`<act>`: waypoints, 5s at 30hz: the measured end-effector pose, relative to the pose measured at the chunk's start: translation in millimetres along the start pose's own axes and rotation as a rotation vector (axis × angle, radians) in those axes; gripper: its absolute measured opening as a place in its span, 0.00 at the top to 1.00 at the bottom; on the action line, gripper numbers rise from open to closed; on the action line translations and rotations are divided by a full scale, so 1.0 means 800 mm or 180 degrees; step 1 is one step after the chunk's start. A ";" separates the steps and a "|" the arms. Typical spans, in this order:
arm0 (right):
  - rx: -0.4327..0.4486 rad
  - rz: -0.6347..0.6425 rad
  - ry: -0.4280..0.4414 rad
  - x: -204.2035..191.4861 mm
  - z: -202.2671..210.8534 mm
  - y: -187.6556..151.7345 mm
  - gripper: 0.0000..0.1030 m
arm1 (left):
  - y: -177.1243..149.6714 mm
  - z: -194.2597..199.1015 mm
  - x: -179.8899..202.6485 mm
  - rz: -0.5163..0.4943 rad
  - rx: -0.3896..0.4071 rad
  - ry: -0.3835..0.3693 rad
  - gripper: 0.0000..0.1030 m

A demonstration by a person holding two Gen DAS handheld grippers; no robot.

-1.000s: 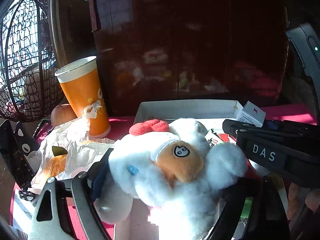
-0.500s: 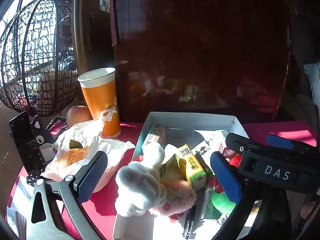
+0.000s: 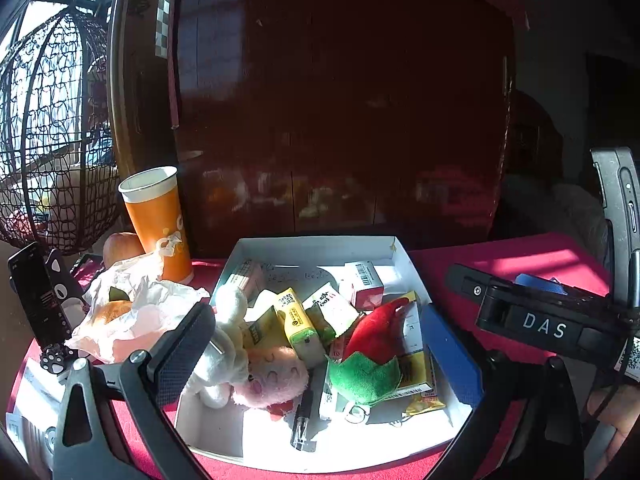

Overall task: Organize objects
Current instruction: 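Move both grippers back toward the blue-white medicine box and black charger, then grasp the blue-white medicine box with the left gripper while the right gripper grasps the black charger, then carry the medicine box and black charger over the tray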

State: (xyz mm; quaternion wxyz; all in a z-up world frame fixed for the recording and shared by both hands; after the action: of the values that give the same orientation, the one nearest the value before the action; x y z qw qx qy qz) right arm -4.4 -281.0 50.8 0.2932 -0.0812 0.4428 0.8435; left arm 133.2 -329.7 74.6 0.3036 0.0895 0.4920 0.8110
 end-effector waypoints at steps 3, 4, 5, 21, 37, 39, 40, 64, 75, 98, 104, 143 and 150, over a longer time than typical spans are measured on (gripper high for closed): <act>0.0033 -0.0176 -0.0019 0.037 0.021 -0.004 0.01 | 0.001 0.011 0.027 -0.0032 0.0029 -0.0152 0.00; 0.0044 -0.0223 -0.0036 0.052 0.029 -0.005 0.01 | 0.000 0.013 0.036 -0.0021 0.0024 -0.0223 0.00; 0.0060 -0.0256 -0.0061 0.067 0.036 -0.007 0.01 | -0.001 0.015 0.044 -0.0004 0.0016 -0.0293 0.00; 0.0165 -0.0687 -0.1207 0.409 0.134 -0.001 0.01 | -0.038 -0.004 0.145 -0.0284 -0.0290 -0.0782 0.00; -0.0340 0.0071 -0.1211 0.397 0.038 0.018 0.52 | 0.000 -0.090 0.314 -0.1127 -0.0318 -0.1249 0.00; -0.0341 0.0044 -0.1145 0.397 0.039 0.017 0.52 | 0.000 -0.105 0.341 -0.1325 -0.0268 -0.1259 0.00; -0.0339 0.0028 -0.1127 0.398 0.040 0.017 0.52 | -0.001 -0.114 0.354 -0.1412 -0.0256 -0.1269 0.00; -0.0294 -0.0173 -0.0968 0.401 0.039 0.021 0.52 | -0.015 -0.119 0.385 -0.1000 -0.0378 -0.1665 0.54; -0.0157 -0.0274 -0.0848 0.381 0.080 -0.001 0.53 | 0.017 -0.008 0.329 -0.0669 0.0169 -0.1643 0.53; 0.0276 -0.0031 -0.0453 0.252 0.170 0.018 0.53 | 0.030 0.070 0.240 -0.0227 0.0510 -0.1518 0.53; 0.0264 0.0059 -0.0407 0.226 0.171 0.016 0.53 | 0.029 0.077 0.213 -0.0121 0.0546 -0.1457 0.53; 0.0054 0.0685 -0.0163 0.062 0.127 0.002 0.53 | -0.020 0.048 0.004 0.0477 0.0351 -0.0479 0.53; -0.0064 0.0784 0.0005 0.012 0.102 0.007 0.53 | -0.004 0.040 -0.056 0.0516 0.0337 -0.0288 0.53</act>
State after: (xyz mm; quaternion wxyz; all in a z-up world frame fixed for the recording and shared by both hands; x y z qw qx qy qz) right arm -5.5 -214.9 99.3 0.1861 -0.0298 0.4412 0.8774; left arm 184.9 -330.9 94.8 0.2537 0.1814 0.5111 0.8009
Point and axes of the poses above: each gripper's, at about its wrist camera, not at the fingertips, and z roughly against the way its jaws point, x to its right, y to its top, the point moved 9 cm from there along -z, roughly the way its jaws point, and after that the axes turned 10 degrees about -z, right-handed, at the moved point
